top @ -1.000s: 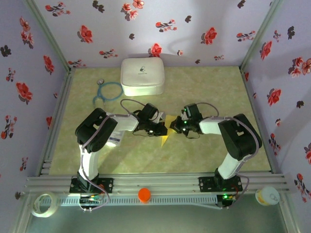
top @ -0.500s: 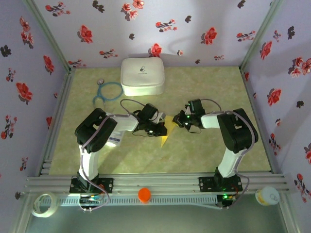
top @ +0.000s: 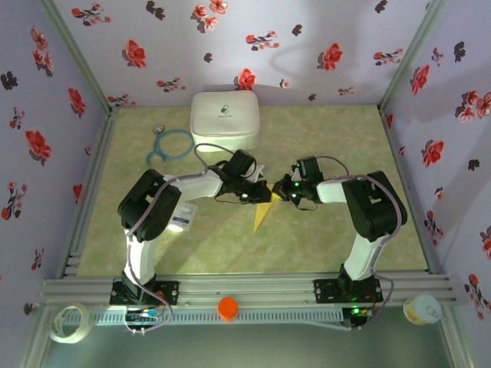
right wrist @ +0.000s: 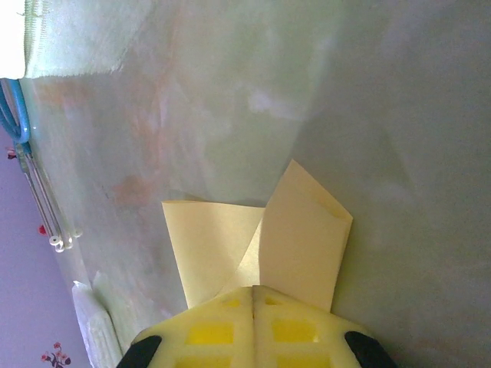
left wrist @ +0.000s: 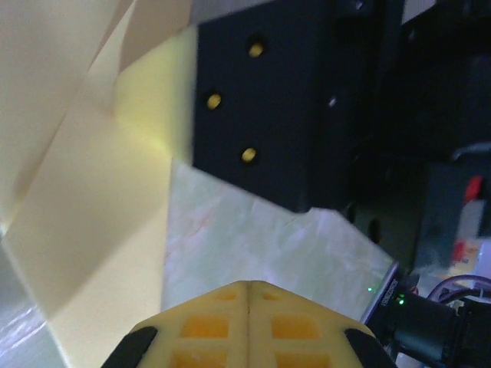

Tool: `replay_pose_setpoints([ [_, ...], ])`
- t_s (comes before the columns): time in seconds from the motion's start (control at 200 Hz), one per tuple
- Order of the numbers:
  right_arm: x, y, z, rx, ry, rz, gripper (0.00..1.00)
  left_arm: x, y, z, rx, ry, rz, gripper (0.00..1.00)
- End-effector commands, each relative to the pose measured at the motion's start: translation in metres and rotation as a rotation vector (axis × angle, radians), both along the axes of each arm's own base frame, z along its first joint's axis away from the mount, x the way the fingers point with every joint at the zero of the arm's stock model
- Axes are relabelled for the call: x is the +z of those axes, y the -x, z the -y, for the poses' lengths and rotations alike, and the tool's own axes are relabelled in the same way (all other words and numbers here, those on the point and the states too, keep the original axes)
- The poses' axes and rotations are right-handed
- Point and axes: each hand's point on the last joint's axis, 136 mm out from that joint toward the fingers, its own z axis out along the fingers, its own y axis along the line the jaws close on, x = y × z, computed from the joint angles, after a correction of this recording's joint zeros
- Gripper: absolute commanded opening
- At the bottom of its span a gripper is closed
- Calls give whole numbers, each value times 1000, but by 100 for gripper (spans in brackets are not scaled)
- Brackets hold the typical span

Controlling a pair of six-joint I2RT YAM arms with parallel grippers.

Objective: Fold a paper plane with a square sheet of paper (pick it up from the middle)
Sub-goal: Fold the wing for the fifth time at the center of the table.

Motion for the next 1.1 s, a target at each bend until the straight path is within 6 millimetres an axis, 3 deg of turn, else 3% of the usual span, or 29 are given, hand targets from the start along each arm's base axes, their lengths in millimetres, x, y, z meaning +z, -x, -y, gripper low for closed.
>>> replay_pose_setpoints([
  [0.0, -28, 15, 13, -18, 67, -73, 0, -25, 7, 5, -21, -31, -85, 0],
  [0.15, -30, 17, 14, -16, 72, -80, 0, -39, 5, 10, -23, -54, -96, 0],
  [0.425, -34, 21, 15, -18, 69, -90, 0, -62, 25, -15, -35, -182, -103, 0],
  [0.805, -37, 21, 16, -19, 81, -96, 0, -55, 56, -30, -121, -245, -77, 0],
  [1.095, -36, 21, 16, -20, 76, -92, 0, -57, 82, -64, -148, -326, -64, 0],
])
